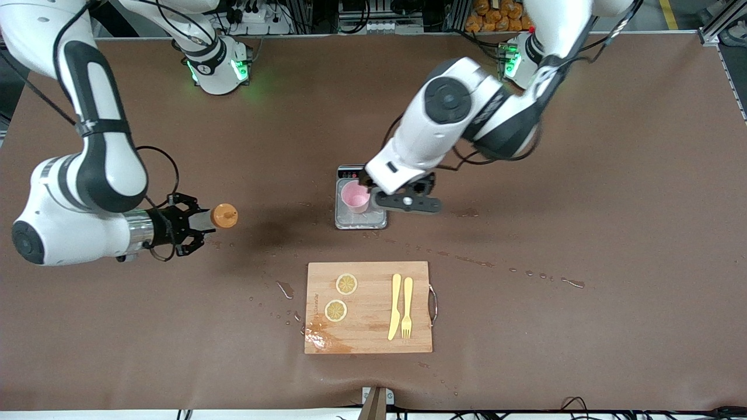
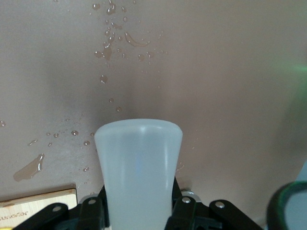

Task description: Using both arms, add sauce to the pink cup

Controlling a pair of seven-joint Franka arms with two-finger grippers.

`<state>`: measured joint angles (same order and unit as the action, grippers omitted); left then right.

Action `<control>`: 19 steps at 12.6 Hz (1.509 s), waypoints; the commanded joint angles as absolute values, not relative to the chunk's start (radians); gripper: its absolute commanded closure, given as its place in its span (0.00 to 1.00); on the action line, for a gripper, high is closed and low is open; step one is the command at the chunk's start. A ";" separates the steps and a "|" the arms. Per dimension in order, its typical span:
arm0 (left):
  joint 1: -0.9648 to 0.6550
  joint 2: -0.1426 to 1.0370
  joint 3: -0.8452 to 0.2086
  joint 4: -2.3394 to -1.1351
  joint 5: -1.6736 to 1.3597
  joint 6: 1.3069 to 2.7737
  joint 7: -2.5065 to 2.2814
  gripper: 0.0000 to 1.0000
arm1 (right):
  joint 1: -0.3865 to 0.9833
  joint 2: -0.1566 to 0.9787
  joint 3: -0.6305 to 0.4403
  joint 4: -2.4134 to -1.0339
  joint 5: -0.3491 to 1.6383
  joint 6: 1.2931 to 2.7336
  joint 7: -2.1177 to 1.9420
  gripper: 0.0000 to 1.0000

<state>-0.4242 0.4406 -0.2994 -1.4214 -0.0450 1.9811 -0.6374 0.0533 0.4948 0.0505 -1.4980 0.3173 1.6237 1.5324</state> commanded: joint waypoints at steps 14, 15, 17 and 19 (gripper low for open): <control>-0.026 0.134 -0.229 -1.546 0.029 1.695 -0.171 0.00 | 0.422 0.477 0.046 -1.404 0.025 1.491 2.110 0.59; -0.058 0.105 -0.171 -1.564 0.029 1.678 -0.126 0.00 | 0.442 0.483 0.046 -1.405 -0.009 1.491 2.146 0.59; -0.083 0.033 -0.103 -1.623 0.029 1.674 -0.034 0.00 | 0.478 0.494 0.046 -1.404 -0.060 1.491 2.216 0.64; -0.083 0.006 -0.092 -1.623 0.034 1.603 0.038 0.00 | 0.503 0.515 0.046 -1.404 -0.097 1.491 2.261 0.65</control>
